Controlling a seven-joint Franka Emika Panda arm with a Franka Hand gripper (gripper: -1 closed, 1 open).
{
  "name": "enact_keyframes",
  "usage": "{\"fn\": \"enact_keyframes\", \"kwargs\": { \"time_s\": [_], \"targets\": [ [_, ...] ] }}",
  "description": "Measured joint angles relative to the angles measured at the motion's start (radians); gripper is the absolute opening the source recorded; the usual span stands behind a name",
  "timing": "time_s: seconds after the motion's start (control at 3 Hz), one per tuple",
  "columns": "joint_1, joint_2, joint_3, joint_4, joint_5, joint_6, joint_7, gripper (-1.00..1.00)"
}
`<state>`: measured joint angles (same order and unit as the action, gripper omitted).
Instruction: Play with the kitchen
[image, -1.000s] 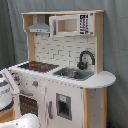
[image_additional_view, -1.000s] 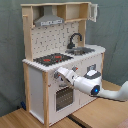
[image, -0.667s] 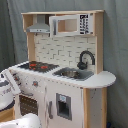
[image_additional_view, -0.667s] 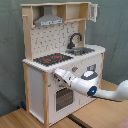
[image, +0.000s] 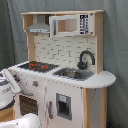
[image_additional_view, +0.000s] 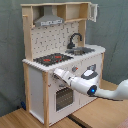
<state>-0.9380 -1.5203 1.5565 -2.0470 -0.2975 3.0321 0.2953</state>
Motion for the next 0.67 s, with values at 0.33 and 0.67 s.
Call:
{"fn": "enact_keyframes", "kwargs": {
  "time_s": [0.33, 0.67],
  "targets": [
    [0.0, 0.003, 0.001, 0.0, 0.0, 0.0, -0.102, -1.0],
    [0.0, 0.004, 0.001, 0.0, 0.0, 0.0, -0.213, -1.0]
  ]
}}
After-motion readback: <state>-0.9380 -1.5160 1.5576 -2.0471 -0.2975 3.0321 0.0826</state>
